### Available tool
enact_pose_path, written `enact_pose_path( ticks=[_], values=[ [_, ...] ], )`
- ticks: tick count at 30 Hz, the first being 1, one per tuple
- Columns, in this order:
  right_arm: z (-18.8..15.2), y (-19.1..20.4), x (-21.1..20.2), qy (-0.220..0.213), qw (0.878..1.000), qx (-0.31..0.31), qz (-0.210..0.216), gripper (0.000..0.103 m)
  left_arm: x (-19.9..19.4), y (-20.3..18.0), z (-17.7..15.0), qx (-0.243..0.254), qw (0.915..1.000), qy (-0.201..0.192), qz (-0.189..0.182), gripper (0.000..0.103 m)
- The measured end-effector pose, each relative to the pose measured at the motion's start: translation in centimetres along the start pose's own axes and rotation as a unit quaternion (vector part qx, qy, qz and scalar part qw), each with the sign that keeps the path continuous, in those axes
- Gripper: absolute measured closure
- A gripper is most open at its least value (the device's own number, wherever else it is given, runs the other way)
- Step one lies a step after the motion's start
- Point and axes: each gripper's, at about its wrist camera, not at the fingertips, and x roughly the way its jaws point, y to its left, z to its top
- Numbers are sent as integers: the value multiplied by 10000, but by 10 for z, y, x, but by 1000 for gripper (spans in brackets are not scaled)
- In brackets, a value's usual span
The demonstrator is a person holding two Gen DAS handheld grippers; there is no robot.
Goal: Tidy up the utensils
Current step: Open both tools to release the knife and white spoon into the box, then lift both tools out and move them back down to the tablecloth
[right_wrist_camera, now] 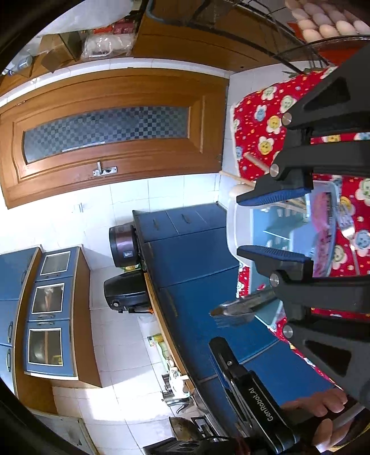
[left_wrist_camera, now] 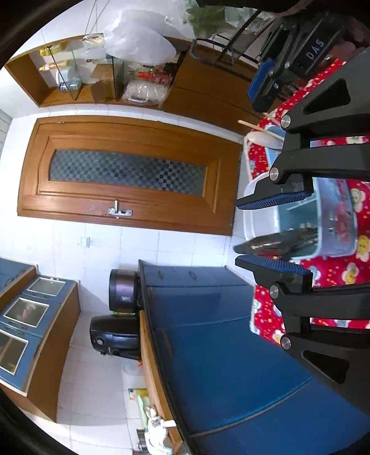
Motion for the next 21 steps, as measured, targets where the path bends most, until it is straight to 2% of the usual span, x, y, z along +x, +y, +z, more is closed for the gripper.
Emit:
enact_pose_path(
  ticks=[9, 21],
  values=[
    [-37, -2, -14, 390, 9989, 271, -17, 72, -17, 2, -24, 44, 9989, 464, -64, 69],
    [-83, -16, -2, 1003, 9924, 710, -103, 72, -20, 8, -65, -70, 9952, 977, -25, 69]
  ],
)
